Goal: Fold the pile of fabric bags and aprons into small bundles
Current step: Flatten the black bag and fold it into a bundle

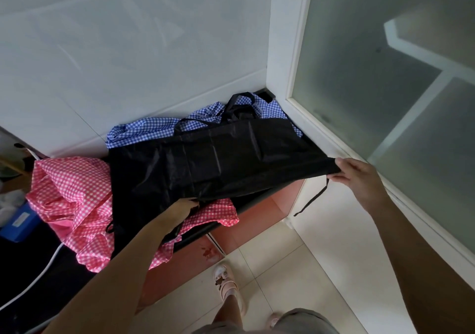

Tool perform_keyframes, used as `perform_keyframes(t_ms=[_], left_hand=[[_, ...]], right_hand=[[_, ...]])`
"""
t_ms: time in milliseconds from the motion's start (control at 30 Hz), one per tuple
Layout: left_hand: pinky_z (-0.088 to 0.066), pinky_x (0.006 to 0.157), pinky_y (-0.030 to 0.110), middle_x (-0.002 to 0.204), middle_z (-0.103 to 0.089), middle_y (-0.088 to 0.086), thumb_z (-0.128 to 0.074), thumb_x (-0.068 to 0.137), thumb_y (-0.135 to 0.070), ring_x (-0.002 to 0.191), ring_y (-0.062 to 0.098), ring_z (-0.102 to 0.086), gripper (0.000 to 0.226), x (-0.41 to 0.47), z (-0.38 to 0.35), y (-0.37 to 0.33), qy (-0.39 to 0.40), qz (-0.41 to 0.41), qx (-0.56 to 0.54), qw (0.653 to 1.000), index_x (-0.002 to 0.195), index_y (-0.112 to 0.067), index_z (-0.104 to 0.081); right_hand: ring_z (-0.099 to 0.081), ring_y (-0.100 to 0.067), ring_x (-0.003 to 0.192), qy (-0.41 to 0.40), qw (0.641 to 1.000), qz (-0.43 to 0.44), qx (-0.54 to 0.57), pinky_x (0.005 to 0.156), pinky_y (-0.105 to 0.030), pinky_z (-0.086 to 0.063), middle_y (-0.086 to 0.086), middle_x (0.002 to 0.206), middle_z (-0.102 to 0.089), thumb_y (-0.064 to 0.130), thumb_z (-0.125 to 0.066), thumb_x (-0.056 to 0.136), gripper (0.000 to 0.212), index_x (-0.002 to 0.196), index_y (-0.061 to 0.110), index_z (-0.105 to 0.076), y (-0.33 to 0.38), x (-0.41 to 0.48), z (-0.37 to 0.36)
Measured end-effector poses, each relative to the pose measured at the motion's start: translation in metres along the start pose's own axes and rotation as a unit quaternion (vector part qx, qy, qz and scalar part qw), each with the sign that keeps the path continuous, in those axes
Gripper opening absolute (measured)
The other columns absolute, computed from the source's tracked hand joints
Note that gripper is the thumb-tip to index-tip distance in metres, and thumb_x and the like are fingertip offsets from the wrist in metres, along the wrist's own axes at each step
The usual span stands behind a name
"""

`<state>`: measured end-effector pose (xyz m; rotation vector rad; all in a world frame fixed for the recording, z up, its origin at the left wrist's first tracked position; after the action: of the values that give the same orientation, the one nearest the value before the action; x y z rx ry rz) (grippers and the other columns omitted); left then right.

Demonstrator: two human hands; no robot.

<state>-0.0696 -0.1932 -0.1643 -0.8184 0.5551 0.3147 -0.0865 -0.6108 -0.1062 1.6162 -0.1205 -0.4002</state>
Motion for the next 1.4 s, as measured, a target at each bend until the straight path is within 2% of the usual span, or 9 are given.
perform_keyframes(t_ms=[67, 167, 300, 367, 633, 800, 1167, 1333, 1400], left_hand=[[-0.038, 0.093, 0.012, 0.151, -0.03, 0.007, -0.038, 0.1, -0.003, 0.124, 0.028, -0.048, 0.039, -0.003, -0.012, 0.001, 0.046, -0.034, 0.063, 0.996, 0.139, -0.003, -0.044], [-0.008, 0.116, 0.058, 0.15, 0.02, -0.01, -0.031, 0.104, -0.016, 0.143, 0.023, 0.015, 0.049, -0.013, -0.037, 0.009, 0.091, -0.087, 0.259, 0.958, 0.151, -0.025, -0.021], [0.006, 0.108, 0.067, 0.155, 0.029, -0.003, -0.028, 0.103, -0.038, 0.144, 0.022, 0.022, 0.054, -0.02, -0.049, 0.015, 0.09, -0.093, 0.322, 0.938, 0.148, -0.047, 0.0], [0.008, 0.108, 0.066, 0.156, 0.027, -0.003, -0.028, 0.103, -0.042, 0.145, 0.02, 0.022, 0.054, -0.019, -0.05, 0.016, 0.091, -0.097, 0.311, 0.941, 0.147, -0.049, 0.001], [-0.011, 0.12, 0.043, 0.161, 0.004, 0.001, -0.05, 0.093, -0.02, 0.148, 0.022, -0.002, 0.082, -0.037, -0.026, 0.022, -0.032, -0.079, 0.418, 0.904, 0.153, -0.026, 0.005], [-0.041, 0.102, 0.031, 0.141, -0.048, 0.003, -0.042, 0.097, -0.017, 0.127, 0.021, -0.049, 0.046, -0.059, 0.012, 0.051, -0.128, -0.017, 0.465, 0.876, 0.143, -0.019, -0.038], [-0.044, 0.095, 0.036, 0.118, -0.065, 0.015, -0.059, 0.081, -0.002, 0.111, 0.033, -0.058, 0.036, -0.024, 0.167, -0.029, -0.172, -0.141, 0.401, 0.889, 0.115, -0.007, -0.068], [-0.044, 0.087, 0.038, 0.105, -0.066, 0.019, -0.057, 0.084, -0.007, 0.102, 0.035, -0.06, 0.016, 0.039, 0.188, -0.051, -0.163, -0.157, 0.396, 0.89, 0.092, 0.002, -0.067], [-0.043, 0.09, 0.04, 0.11, -0.064, 0.02, -0.056, 0.087, -0.011, 0.105, 0.035, -0.058, 0.019, 0.064, 0.183, -0.05, -0.153, -0.145, 0.4, 0.892, 0.098, 0.001, -0.066]], right_hand=[[-0.069, -0.022, 0.088, -0.048, 0.99, -0.05, 0.126, 0.072, -0.022, -0.056, -0.004, 0.08, -0.073, 0.025, -0.073, 0.076, 0.018, 0.082, 0.008, -0.068, -0.015, -0.004, 0.003], [-0.061, -0.019, 0.098, -0.086, 0.952, -0.177, 0.235, 0.074, -0.024, -0.056, -0.005, 0.106, -0.065, 0.033, -0.079, 0.072, 0.035, 0.096, 0.013, -0.061, -0.06, -0.014, -0.01], [-0.054, -0.038, 0.114, -0.044, 0.82, -0.395, 0.413, 0.092, -0.057, -0.048, -0.019, 0.127, -0.052, 0.016, -0.095, 0.041, 0.101, 0.125, 0.004, -0.041, -0.117, -0.042, -0.061], [-0.054, -0.042, 0.114, -0.022, 0.785, -0.419, 0.456, 0.087, -0.059, -0.047, -0.022, 0.125, -0.056, 0.012, -0.093, 0.05, 0.09, 0.126, 0.004, -0.047, -0.124, -0.053, -0.088], [-0.063, -0.018, 0.066, -0.161, 0.897, -0.293, 0.288, 0.052, -0.02, -0.052, -0.007, 0.081, -0.062, 0.011, -0.065, 0.086, 0.011, 0.092, 0.009, -0.057, -0.088, -0.038, -0.087], [-0.063, -0.018, 0.091, -0.215, 0.934, -0.181, 0.219, 0.062, -0.024, -0.053, -0.006, 0.109, -0.062, 0.013, -0.065, 0.085, 0.041, 0.124, 0.007, -0.053, -0.05, -0.024, -0.051], [-0.044, -0.006, 0.028, -0.191, 0.966, -0.119, 0.129, 0.038, -0.016, -0.037, 0.003, 0.039, -0.058, 0.019, -0.046, 0.095, 0.022, 0.074, 0.011, -0.044, 0.035, 0.045, -0.057], [-0.048, -0.002, 0.034, -0.143, 0.981, -0.132, -0.008, 0.053, -0.022, -0.035, -0.005, 0.078, -0.07, 0.03, -0.042, 0.098, 0.034, 0.077, 0.008, -0.056, 0.037, 0.093, -0.079], [-0.066, -0.012, 0.074, -0.093, 0.986, -0.12, -0.074, 0.072, -0.027, -0.048, -0.013, 0.117, -0.063, 0.039, -0.041, 0.099, 0.04, 0.104, 0.006, -0.064, 0.028, 0.106, -0.092]])
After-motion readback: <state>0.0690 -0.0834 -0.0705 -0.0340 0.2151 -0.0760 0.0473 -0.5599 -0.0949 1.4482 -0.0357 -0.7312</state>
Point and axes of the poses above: each hand's wrist, its own x-axis towards the middle knuckle, its own z-axis out of the back of the hand, y = z × x, the point moved 5 cm from there along x, towards the middle knuckle
